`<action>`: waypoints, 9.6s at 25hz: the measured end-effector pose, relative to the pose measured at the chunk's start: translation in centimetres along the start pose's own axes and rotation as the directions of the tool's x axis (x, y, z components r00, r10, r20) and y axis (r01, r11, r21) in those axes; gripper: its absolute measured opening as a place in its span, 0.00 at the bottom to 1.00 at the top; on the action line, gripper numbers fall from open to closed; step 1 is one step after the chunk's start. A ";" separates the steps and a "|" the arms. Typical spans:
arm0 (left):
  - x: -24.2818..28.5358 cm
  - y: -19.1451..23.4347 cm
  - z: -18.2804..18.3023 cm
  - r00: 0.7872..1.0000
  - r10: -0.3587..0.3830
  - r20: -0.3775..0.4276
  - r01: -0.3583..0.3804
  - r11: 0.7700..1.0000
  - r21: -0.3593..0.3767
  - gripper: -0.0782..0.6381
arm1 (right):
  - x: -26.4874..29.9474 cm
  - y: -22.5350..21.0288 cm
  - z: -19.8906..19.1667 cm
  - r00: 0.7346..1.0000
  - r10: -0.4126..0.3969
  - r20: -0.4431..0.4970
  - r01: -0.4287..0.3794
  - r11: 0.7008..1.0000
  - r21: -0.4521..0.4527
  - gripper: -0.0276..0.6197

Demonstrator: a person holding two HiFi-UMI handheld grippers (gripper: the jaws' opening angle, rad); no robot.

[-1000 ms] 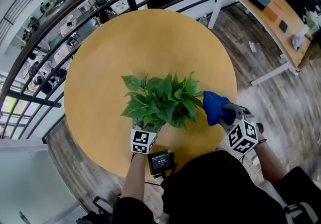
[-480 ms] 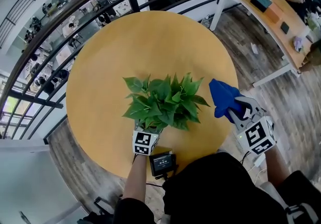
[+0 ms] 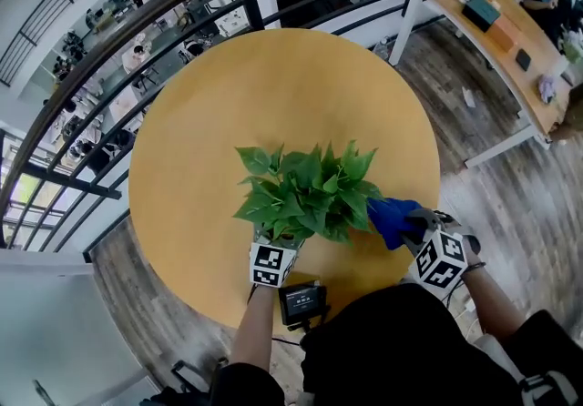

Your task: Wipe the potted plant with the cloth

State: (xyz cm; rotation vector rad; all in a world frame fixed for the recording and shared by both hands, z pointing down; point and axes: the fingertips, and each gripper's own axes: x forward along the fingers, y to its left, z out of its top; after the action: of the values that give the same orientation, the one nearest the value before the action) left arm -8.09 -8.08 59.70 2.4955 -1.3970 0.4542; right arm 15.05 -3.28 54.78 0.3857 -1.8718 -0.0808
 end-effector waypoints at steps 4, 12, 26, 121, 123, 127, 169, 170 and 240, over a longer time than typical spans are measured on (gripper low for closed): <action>0.0 0.0 -0.1 1.000 0.002 -0.002 -0.002 1.000 -0.001 0.66 | -1.2 -0.4 -2.7 1.000 -0.010 -0.012 0.011 0.997 0.076 0.20; 0.1 0.0 0.1 1.000 0.004 -0.001 -0.004 1.000 0.000 0.66 | -11.5 -4.8 6.7 0.892 -0.131 0.433 0.011 0.963 0.269 0.20; -0.1 0.0 -0.1 1.000 0.003 0.000 -0.003 1.000 0.000 0.66 | 1.3 5.1 0.5 0.994 0.097 0.058 -0.096 0.995 -0.018 0.20; -0.2 0.4 -0.1 1.000 0.012 0.004 -0.012 1.000 0.011 0.66 | -14.3 -9.0 11.4 0.826 -0.266 0.497 0.295 0.955 0.022 0.20; -0.1 0.2 -0.2 1.000 0.010 0.000 -0.010 1.000 0.008 0.66 | -14.9 -6.1 13.3 0.819 -0.187 0.542 0.232 0.973 -0.016 0.20; -0.3 0.0 -0.3 1.000 0.008 -0.001 -0.008 1.000 0.000 0.66 | -9.6 -0.7 13.3 0.886 -0.047 0.462 0.155 0.968 -0.199 0.20; -0.2 0.0 -0.3 1.000 0.007 -0.006 -0.007 1.000 0.000 0.66 | 1.4 6.5 3.0 0.978 0.172 0.116 -0.152 0.975 -0.160 0.20; -0.1 0.0 -0.3 1.000 0.007 -0.004 -0.007 1.000 0.001 0.66 | 1.5 5.6 2.1 0.984 0.150 0.098 -0.136 0.981 -0.137 0.20; -0.3 0.2 -0.5 1.000 0.010 -0.010 -0.010 1.000 0.007 0.66 | -6.7 -11.4 19.6 0.781 -0.117 0.614 -0.015 0.978 0.206 0.23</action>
State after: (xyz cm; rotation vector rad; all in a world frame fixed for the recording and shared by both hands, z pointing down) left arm -8.52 -7.74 60.08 2.4887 -1.4074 0.4741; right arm 1.16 -14.68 39.38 0.6036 -2.5454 -0.0608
